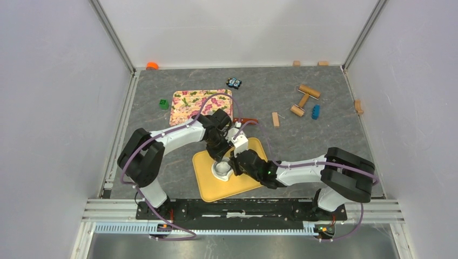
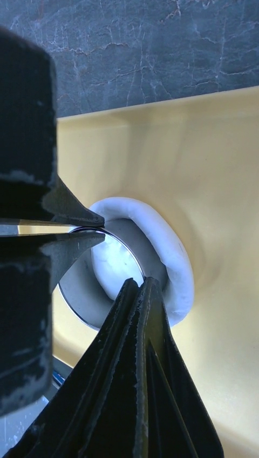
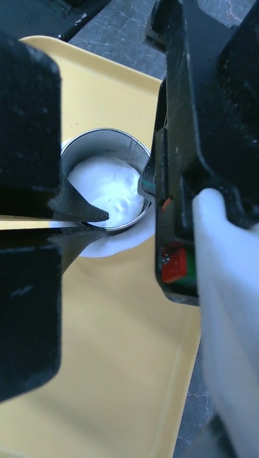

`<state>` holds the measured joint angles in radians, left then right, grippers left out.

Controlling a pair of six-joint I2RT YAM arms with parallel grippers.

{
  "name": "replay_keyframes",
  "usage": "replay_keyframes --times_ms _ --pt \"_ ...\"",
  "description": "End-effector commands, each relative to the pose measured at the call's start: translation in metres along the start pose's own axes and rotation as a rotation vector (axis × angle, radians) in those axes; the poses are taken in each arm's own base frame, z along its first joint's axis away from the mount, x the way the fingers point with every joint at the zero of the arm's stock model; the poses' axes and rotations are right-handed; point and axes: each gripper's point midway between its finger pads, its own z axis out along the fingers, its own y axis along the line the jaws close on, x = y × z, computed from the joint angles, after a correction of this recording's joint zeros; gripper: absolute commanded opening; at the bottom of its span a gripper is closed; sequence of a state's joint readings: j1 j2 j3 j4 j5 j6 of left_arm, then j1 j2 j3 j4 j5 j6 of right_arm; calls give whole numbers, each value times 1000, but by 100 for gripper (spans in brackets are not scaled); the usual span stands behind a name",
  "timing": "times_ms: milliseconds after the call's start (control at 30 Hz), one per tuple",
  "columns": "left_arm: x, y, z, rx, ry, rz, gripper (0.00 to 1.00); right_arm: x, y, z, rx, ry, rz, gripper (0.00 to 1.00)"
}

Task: Roll out the dumpling wrappers from the dough
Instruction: Press the dumpling wrapper on the work surface.

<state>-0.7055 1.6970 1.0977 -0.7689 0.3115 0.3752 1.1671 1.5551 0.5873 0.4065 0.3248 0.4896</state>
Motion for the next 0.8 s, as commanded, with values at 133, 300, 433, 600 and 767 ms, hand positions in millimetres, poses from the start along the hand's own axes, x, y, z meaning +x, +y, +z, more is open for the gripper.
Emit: replay_keyframes --times_ms 133,300,433,600,767 --pt "-1 -5 -6 72 -56 -47 17 59 -29 -4 152 185 -162 0" --pt "7 1 -11 81 -54 -68 23 71 -22 -1 162 224 -222 0" --pt "7 4 -19 114 -79 -101 28 69 -25 -3 185 219 -246 0" --pt "6 -4 -30 163 -100 -99 29 52 -13 -2 183 183 -291 0" --pt "31 -7 -17 187 -8 -103 20 37 5 1 147 142 -310 0"
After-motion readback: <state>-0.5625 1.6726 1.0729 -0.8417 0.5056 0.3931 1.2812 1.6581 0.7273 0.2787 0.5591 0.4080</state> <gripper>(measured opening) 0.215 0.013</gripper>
